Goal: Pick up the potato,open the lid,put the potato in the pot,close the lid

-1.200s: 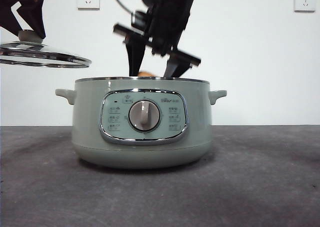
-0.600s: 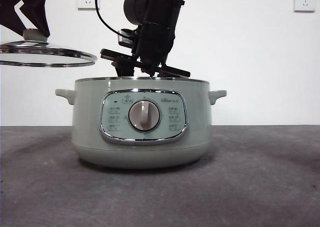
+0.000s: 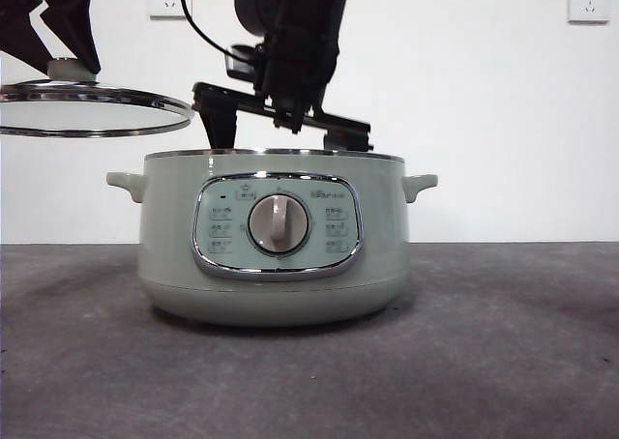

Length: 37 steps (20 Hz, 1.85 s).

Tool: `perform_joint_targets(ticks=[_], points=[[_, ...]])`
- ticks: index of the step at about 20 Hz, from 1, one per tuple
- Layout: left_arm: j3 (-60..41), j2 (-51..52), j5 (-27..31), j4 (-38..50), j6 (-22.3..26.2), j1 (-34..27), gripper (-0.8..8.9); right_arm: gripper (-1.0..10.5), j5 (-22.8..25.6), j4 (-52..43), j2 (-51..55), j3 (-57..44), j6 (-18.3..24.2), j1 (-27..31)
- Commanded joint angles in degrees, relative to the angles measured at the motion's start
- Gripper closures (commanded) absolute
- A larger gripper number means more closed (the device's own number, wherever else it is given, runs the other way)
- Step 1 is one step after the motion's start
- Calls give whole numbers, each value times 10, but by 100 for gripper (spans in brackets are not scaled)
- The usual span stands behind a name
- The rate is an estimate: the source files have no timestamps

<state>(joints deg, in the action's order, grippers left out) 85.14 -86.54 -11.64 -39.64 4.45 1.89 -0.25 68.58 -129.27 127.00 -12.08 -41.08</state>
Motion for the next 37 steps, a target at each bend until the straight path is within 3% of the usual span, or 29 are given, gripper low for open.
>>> perform_joint_targets(ticks=[1, 5, 8, 15, 22, 30, 37], points=[[1, 12, -8, 13, -2, 9, 823, 306, 52, 19, 33, 10, 35, -26], [1, 11, -8, 3, -3, 45, 823, 307, 105, 102, 111, 10, 58, -31], [1, 11, -3, 5, -12, 96, 823, 307, 121, 104, 172, -15, 70, -31], [1, 2, 27, 15, -28, 207, 823, 308, 144, 67, 372, -244, 75, -30], [1, -25, 50, 25, -38, 281, 823, 308, 137, 18, 552, -425, 27, -26], [1, -73, 71, 24, -44, 310, 823, 309, 142, 77, 695, -448, -4, -26], [1, -92, 100, 36, -42, 310, 823, 312, 135, 103, 739, -448, -19, -26]])
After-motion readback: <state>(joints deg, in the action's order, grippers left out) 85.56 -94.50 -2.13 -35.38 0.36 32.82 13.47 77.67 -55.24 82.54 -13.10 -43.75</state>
